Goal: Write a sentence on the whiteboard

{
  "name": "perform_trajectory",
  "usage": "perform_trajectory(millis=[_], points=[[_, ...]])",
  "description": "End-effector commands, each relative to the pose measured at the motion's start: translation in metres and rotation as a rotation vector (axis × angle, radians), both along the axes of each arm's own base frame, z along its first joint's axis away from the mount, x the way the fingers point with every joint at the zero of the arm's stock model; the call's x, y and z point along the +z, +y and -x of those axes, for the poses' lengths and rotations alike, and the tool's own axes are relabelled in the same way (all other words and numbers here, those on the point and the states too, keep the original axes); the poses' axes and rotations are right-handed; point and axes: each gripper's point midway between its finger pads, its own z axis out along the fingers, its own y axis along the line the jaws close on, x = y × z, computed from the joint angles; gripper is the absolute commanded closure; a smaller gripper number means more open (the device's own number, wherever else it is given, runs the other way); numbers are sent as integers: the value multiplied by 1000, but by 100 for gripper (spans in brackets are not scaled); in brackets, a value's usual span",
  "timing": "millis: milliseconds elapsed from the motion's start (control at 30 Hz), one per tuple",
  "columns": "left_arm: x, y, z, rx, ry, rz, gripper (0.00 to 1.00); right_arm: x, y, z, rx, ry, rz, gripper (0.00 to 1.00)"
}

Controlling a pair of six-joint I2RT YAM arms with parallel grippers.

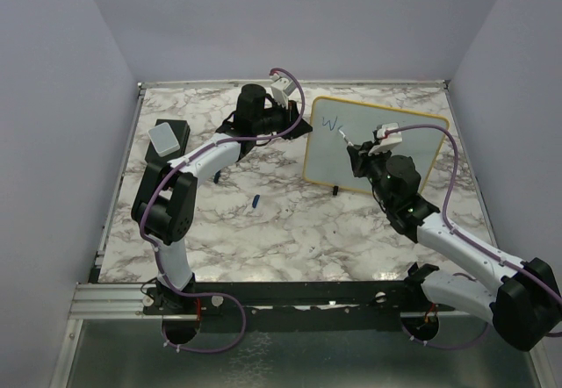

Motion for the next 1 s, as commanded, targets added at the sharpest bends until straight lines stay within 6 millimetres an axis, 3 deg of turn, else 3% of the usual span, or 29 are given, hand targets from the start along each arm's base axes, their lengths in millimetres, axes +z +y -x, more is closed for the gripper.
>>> perform_trajectory(millis=[0,400,967], points=[[20,-3,9,-27,-37,19,83,-10,-5,1,-18,34,32,99],[23,-2,10,-26,-43,20,85,-10,-14,4,-50,40,36,99],[25,-2,10,-28,-45,21,86,15,-20,-1,-91,-25,30,99]])
